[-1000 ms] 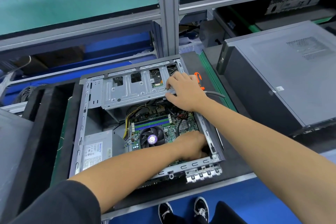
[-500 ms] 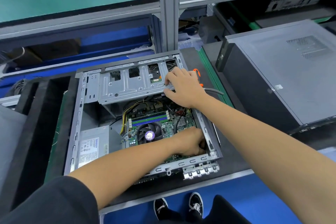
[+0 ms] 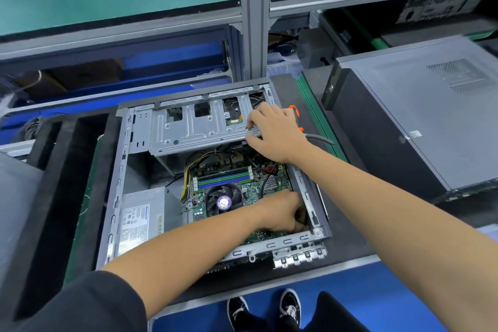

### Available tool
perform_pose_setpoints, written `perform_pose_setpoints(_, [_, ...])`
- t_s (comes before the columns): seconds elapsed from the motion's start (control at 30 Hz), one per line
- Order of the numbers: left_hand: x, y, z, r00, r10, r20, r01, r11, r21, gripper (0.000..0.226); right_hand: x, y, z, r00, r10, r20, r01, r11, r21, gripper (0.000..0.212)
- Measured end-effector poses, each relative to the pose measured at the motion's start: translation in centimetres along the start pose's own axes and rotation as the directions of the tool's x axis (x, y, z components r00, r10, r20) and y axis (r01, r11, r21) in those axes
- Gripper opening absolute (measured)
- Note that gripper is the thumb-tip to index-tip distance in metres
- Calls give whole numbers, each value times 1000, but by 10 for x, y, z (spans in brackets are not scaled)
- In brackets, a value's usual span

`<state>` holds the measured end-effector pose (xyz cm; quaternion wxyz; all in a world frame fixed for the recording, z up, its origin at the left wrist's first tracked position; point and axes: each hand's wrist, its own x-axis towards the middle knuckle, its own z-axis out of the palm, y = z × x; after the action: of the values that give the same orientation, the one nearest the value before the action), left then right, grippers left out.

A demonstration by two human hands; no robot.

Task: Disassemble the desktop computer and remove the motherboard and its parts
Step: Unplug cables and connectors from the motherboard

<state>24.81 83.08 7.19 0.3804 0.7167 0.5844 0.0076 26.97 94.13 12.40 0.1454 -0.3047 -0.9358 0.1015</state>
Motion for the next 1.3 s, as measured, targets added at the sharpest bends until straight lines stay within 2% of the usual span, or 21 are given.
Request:
perform_pose_setpoints(0.1, [-2,-1,-1,1000,8,-11,-8,1000,19,35,0,0,0,1000,4,6,-3,1000,-2,22])
perform_pose_setpoints(0.17, [-2,-1,-1,1000,10,-3,-10,1000,6,39,0,-1,0,1000,3,4,-3,1000,-1,22])
perform_pose_setpoints(0.33, [-2,-3,-2,1000,-4,22,4,1000,-7,33,0,0,1,1000,0,-3,0,1000,3,21])
perform_pose_setpoints(0.47, [-2,-6,-7,997,-67,-24,63,987,-147,27,1,0,1,1000,12,-7,-12,1000,16,20])
perform_pose_setpoints(0.57, [-4,-9,-9,997,-71,-27,63,974,-220,14,1,0,1,1000,23,-7,-23,1000,20,20])
perform_pose_setpoints(0.63, [-5,-12,-12,996,-83,-32,72,966,-248,24,1,0,0,1000,29,-4,-29,999,35,19])
perform_pose_setpoints(0.77, [-4,-21,-22,969,-130,-211,74,963,-257,23,0,0,-1,999,38,2,-38,997,60,19])
perform_pose_setpoints(0.83, [-5,-27,-26,937,-161,-310,112,979,-172,18,0,0,-2,999,40,3,-41,997,67,19])
perform_pose_setpoints(0.93, [-6,-32,-27,912,-174,-371,186,982,-4,21,0,-1,-3,999,42,7,-42,996,73,19])
perform_pose_setpoints(1.0, [-6,-35,-29,869,-189,-456,218,976,10,16,0,-1,-3,999,43,7,-44,996,74,20])
perform_pose_setpoints(1.1, [-5,-41,-32,798,-213,-563,219,974,-57,12,0,-1,-4,999,47,6,-47,996,77,20])
perform_pose_setpoints(1.17, [-6,-48,-33,758,-259,-599,180,965,-190,15,0,-1,-5,999,46,6,-47,996,76,20])
perform_pose_setpoints(1.23, [-6,-54,-33,759,-298,-579,115,937,-331,21,0,-1,-5,999,44,8,-45,996,76,20])
perform_pose_setpoints(1.3, [-3,-55,-35,790,-297,-536,80,917,-390,29,1,-1,-5,999,46,13,-47,996,72,21])
